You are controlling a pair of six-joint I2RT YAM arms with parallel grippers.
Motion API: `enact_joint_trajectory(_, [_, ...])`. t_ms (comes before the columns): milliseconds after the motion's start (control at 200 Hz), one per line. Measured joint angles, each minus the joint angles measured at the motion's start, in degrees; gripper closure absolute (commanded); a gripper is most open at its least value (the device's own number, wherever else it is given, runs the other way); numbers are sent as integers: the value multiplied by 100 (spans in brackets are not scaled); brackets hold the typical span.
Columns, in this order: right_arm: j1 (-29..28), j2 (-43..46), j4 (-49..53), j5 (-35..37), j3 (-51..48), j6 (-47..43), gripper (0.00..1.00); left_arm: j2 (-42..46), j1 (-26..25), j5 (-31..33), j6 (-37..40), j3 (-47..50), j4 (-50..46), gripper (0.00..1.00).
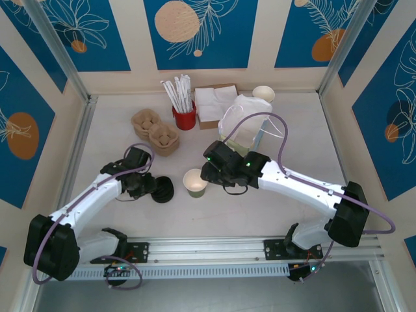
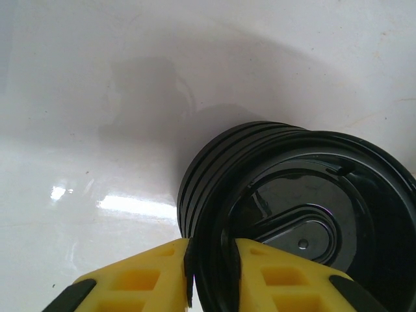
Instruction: Pack the takeout coffee
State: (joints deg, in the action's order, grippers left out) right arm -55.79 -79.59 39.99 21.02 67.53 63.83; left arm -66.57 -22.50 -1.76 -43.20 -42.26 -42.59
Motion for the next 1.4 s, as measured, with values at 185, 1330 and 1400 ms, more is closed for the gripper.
enact_joint_trajectory(185, [-2, 59, 24, 13, 0, 2, 58, 0, -59, 50, -11, 0, 0, 81])
enact_joint_trajectory(1330, [-201, -321, 11, -627, 968, 4, 57, 501, -509, 400, 28, -1408, -1187, 82])
enact_joint_trajectory(1400, [-212, -435, 11, -680, 1067, 4, 58, 511, -586, 402, 42, -1611, -1320, 82])
